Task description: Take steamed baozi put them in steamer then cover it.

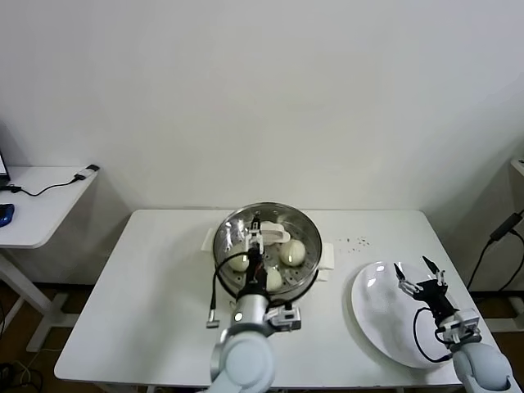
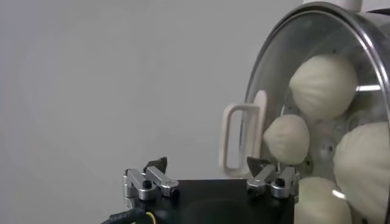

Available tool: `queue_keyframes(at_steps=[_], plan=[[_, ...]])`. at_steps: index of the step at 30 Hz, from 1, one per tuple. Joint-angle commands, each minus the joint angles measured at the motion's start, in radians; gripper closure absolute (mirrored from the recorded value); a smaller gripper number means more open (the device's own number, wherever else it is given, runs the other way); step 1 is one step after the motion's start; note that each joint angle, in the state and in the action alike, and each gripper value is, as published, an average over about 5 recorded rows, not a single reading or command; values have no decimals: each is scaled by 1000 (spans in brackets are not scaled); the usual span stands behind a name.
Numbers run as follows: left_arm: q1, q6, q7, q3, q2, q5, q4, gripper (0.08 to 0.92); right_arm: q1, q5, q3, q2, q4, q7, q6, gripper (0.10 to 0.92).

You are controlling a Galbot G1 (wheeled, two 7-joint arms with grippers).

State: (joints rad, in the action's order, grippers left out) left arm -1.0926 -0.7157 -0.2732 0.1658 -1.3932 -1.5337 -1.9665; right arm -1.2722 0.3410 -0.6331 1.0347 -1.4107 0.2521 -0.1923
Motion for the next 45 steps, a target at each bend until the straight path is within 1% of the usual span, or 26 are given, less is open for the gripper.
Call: queue_keyframes(at_steps=[1,4,6,9,13,17,20,25,30,41,45], plan=[[-174,115,214,-139,127,297,-221,178,-5,-6,-2,1,-37,-8,47,203],[-237,205,306,-244,151,434,-246,177,-6,-1,-3,3,-49,-6,52,203],[-284,272,378,-327,170,570,-255,177,-8,6,-4,7,-57,-7,54,203],[-358,393,440,-490,165,796,-259,177,-10,16,-4,17,-71,-10,54,203],[-451,559,437,-701,128,1115,-252,177,-16,17,-4,32,-93,-13,51,203],[-520,679,381,-878,75,1398,-223,177,-24,11,-8,46,-115,-14,51,203],[-561,737,335,-970,43,1562,-182,177,-35,0,-13,52,-133,-16,56,203],[-597,792,283,-1041,-4,1723,-97,177,-56,-6,-24,54,-156,-12,69,203],[-614,814,251,-1052,-44,1739,-46,177,-86,-2,-36,55,-183,7,86,203],[-611,829,233,-1032,-80,1693,-33,177,-142,47,-72,68,-205,49,87,203],[-614,843,228,-1030,-82,1661,-36,177,-148,58,-77,65,-203,51,87,203]])
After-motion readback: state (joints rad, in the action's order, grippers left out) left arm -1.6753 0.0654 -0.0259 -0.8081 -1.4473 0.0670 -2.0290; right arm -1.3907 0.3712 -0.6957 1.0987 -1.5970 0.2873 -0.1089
